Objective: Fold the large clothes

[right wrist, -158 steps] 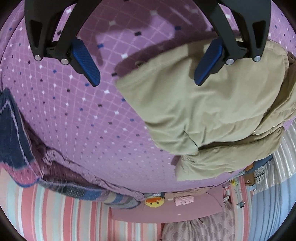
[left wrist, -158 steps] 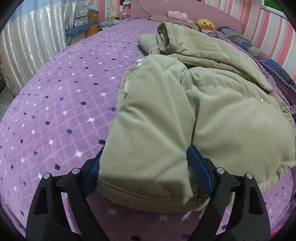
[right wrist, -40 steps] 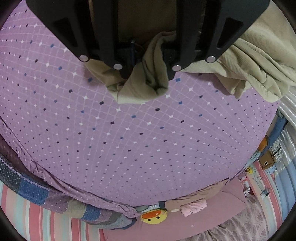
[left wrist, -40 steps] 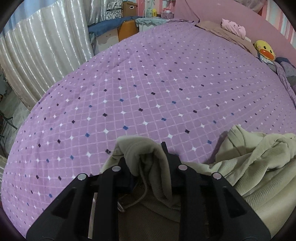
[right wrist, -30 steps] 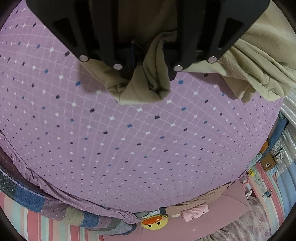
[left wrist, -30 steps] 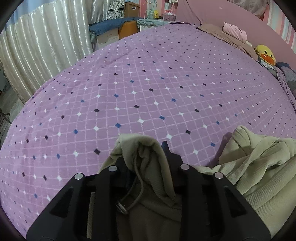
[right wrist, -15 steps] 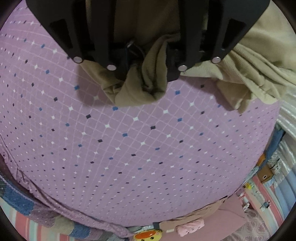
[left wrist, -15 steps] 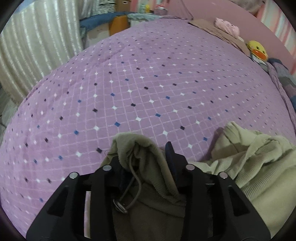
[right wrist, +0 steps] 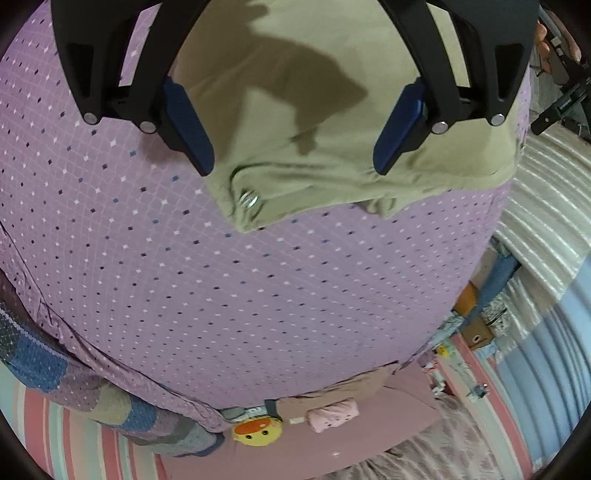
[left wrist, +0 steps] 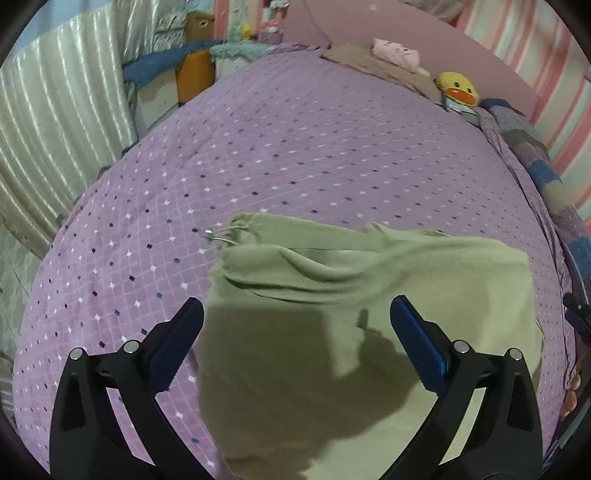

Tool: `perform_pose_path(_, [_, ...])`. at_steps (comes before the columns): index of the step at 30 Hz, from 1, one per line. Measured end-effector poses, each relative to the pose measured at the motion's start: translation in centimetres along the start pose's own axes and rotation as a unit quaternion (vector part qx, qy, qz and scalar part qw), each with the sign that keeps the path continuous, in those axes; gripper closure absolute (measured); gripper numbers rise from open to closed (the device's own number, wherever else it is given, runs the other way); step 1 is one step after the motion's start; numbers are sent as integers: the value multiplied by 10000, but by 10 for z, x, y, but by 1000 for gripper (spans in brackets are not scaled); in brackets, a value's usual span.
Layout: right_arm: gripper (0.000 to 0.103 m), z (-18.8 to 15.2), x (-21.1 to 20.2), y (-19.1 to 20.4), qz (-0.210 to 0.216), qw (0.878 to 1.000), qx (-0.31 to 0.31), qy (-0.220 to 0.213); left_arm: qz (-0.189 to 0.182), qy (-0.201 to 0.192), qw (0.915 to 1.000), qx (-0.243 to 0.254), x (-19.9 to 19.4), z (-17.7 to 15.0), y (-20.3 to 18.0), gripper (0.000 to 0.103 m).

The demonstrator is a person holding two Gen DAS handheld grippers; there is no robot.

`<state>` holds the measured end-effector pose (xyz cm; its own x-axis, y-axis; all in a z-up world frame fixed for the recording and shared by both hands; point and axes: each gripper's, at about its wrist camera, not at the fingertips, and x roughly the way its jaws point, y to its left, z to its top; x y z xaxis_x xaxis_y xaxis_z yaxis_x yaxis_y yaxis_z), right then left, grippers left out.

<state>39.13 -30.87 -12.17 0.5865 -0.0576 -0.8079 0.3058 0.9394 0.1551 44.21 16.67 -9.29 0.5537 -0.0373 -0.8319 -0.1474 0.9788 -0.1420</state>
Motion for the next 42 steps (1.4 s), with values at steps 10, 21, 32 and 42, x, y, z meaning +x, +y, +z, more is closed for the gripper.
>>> perform_pose_path(10, [15,-33,55,59,-3,9974,-562,461,317,268,9965,720,53,-5,-109,3])
perform_pose_path(21, [12,-35,119,64,-416,9943,-846,503,830,263,9940,657,125,5,-108,3])
perform_pose_path(32, [4,-39,144,63,-447,9947,-880,301,741,-39,9958,543,153,3,-102,3])
perform_pose_path(42, [1,-40,156,64,-423,9954,-849,103,540,-372,9970,406,156,-21,-86,3])
